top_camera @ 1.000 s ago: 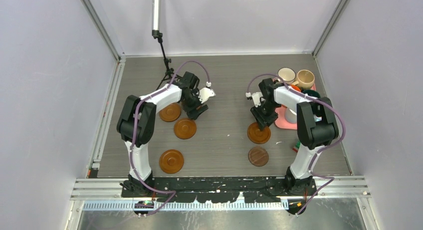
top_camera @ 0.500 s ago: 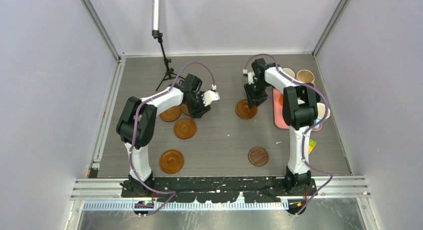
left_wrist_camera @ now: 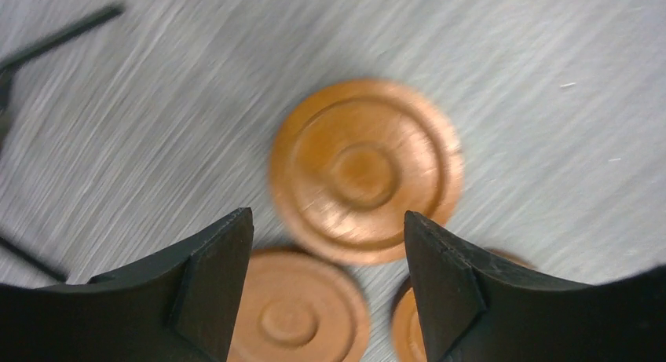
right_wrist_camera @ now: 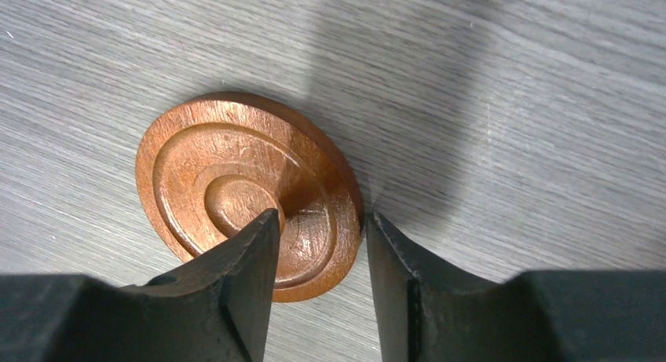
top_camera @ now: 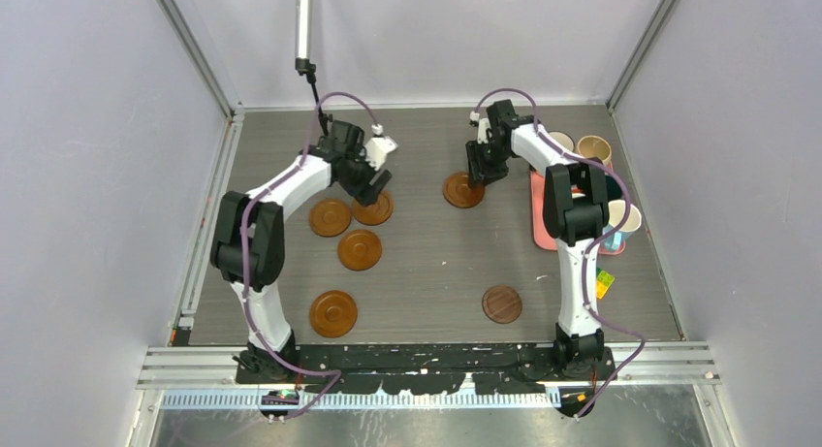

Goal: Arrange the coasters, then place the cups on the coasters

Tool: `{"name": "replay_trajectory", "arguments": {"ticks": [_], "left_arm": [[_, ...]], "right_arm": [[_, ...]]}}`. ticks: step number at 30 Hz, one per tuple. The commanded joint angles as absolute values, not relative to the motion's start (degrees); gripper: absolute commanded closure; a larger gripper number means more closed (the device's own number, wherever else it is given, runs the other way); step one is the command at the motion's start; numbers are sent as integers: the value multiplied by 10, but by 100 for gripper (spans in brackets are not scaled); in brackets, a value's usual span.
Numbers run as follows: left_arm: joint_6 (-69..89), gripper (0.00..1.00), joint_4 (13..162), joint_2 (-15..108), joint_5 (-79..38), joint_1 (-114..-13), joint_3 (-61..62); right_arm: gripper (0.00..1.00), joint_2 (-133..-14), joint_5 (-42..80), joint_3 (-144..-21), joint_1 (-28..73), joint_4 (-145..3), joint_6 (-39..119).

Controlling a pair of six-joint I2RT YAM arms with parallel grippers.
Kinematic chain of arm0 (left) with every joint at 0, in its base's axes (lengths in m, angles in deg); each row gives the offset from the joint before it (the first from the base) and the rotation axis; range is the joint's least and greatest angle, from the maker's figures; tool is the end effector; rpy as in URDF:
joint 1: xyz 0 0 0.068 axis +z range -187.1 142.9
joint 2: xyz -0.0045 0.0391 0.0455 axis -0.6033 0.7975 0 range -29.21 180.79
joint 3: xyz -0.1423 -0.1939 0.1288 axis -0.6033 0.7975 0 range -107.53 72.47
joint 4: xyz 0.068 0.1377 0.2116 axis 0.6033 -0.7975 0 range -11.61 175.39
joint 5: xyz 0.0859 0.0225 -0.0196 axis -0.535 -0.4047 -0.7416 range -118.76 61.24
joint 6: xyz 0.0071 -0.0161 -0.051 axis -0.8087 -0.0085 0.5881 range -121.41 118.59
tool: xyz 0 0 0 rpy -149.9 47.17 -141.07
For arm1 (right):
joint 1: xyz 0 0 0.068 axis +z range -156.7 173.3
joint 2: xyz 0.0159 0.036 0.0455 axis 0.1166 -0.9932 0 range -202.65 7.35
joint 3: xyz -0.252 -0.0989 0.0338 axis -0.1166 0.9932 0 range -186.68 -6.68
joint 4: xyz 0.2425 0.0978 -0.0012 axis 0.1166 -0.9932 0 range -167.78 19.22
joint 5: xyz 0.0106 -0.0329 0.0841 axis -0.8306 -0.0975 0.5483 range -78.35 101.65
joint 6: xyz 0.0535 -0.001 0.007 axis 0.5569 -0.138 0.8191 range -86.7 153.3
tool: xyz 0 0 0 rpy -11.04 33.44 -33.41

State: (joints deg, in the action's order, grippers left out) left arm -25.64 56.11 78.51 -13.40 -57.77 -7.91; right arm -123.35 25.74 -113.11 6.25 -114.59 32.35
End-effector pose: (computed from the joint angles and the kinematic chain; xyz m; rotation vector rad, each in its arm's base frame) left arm 0.3757 -0.1517 0.2153 1.0623 2.3034 -0.3179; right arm 0.4666 0.1161 0.1669 -0.3993 2.7325 0.3952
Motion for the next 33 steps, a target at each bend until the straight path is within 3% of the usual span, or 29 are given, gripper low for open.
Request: {"name": "replay_trajectory", "arguments": {"ticks": [1, 16, 24, 27, 30, 33], "left_arm": [[-235, 27, 567, 749, -226, -543, -49], [-228, 21, 572, 825, -196, -540, -82], [-221, 24, 567, 866, -200, -561, -111], [-219, 29, 566, 879, -202, -567, -124], [-201, 44, 566, 893, -202, -573, -145], [-163, 51, 563, 916, -196, -578, -179]], "right_arm": [[48, -1196, 259, -1121, 65, -1132, 344], [44, -1227, 241, -1131, 74, -1128, 363], [44, -1244, 211, -1131, 87, -1124, 348], [45, -1246, 198, -1129, 90, -1125, 341], [50, -1250, 168, -1133, 90, -1126, 337], [55, -1266, 135, -1152, 88, -1139, 336]]}}
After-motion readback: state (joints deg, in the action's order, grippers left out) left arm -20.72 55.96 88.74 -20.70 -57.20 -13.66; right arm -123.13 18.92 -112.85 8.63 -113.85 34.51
